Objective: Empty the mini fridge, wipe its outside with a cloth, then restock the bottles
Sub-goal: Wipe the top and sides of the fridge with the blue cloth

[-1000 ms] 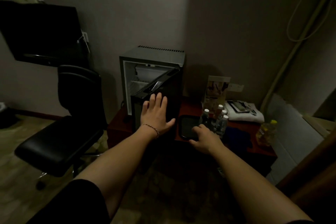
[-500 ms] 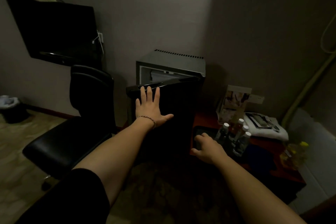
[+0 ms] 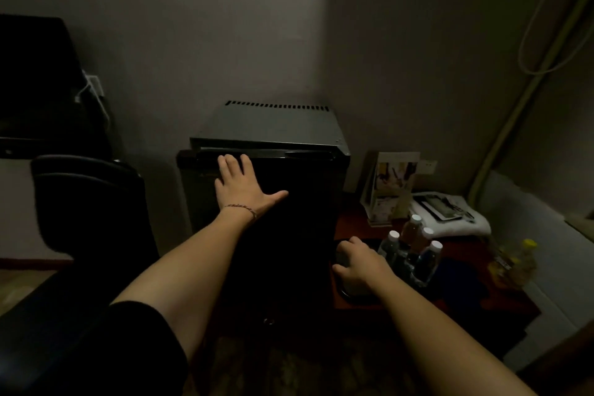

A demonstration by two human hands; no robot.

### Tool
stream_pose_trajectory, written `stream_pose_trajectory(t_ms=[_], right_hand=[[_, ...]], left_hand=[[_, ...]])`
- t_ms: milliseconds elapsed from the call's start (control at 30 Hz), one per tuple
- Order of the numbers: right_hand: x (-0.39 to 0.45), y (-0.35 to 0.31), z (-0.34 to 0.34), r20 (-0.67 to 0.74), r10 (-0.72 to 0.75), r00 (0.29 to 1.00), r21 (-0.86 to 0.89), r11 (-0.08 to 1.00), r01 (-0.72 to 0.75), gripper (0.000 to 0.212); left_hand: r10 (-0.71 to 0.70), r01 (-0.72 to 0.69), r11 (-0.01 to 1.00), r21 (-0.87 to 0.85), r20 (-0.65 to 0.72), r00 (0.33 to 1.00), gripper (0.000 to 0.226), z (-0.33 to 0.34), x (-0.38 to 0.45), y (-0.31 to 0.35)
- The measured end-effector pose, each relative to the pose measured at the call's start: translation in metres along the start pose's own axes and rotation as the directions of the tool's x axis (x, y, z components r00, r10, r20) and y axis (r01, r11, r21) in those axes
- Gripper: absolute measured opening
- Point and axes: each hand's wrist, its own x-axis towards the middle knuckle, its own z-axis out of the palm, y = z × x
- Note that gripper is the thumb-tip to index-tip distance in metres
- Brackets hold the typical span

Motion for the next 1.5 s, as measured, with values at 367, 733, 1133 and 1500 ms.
stream_pose_trajectory(t_ms=[367, 733, 1133, 1500], right_hand=[[0.047, 0.032, -0.003, 0.006, 0.161, 0.987, -0.056, 0.985, -0.160, 0.049], [0.014, 0.126, -0.008, -0.082, 0.341, 0.936, -0.011, 0.939, -0.343, 0.045], [-0.035, 0.394, -0.035, -0.093, 0.442, 0.892, -0.021, 0.895, -0.446, 0.057], [0.023, 0.478, 0.003, 0.060, 0.351, 0.934, -0.078, 0.935, -0.346, 0.081]], left_hand=[[0.050, -0.047, 0.998, 0.041, -0.064, 0.997, 0.131, 0.022, 0.048, 0.003], [0.633, -0.634, 0.772, 0.046, 0.036, 0.773, 0.100, 0.144, -0.017, 0.196], [0.486, -0.469, 0.873, -0.130, 0.276, 0.829, 0.104, 0.293, -0.055, 0.411], [0.293, -0.284, 0.955, -0.079, 0.372, 0.881, 0.104, 0.367, -0.042, 0.446]])
